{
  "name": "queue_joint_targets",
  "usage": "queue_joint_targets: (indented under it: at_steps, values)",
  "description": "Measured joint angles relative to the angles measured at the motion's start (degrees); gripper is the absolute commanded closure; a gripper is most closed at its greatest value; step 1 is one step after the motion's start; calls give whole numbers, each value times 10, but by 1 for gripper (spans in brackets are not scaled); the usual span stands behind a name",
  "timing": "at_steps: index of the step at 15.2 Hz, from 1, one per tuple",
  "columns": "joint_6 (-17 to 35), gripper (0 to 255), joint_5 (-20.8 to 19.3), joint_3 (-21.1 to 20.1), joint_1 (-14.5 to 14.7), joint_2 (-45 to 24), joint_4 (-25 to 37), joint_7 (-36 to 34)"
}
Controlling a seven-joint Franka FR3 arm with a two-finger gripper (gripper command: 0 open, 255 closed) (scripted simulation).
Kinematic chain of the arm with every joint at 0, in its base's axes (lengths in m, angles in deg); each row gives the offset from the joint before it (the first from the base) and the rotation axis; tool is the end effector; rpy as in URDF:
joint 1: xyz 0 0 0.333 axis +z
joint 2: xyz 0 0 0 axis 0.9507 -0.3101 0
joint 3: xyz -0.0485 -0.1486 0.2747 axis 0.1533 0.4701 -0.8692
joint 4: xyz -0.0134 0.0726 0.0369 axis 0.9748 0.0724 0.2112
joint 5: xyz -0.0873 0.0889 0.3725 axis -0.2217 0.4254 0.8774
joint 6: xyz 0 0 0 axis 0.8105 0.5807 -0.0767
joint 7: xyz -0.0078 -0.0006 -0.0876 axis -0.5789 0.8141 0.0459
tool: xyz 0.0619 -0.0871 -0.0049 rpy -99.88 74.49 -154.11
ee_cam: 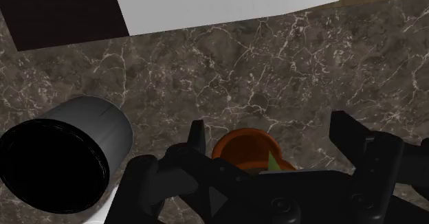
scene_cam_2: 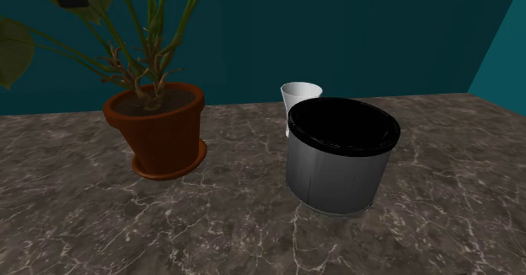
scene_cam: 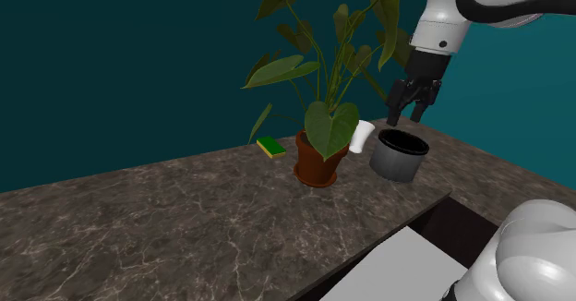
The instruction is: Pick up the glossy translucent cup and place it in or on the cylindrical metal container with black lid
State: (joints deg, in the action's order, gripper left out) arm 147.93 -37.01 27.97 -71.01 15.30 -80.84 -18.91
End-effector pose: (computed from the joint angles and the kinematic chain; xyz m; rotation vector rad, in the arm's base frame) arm 0.3053 -0.0171 0.5945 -3.1285 0.2469 0.0109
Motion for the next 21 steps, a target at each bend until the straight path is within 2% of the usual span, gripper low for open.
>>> queue_joint_targets:
  at_steps: [3, 12, 19, 21]
  values:
    - [19, 0, -9, 5, -4, -19, -1, 4]
    - [144, 0, -62, 43, -32, -161, 18, 28]
    - [222, 0, -91, 68, -50, -291, 75, 36]
    - [236, 0, -95, 74, -54, -338, 110, 39]
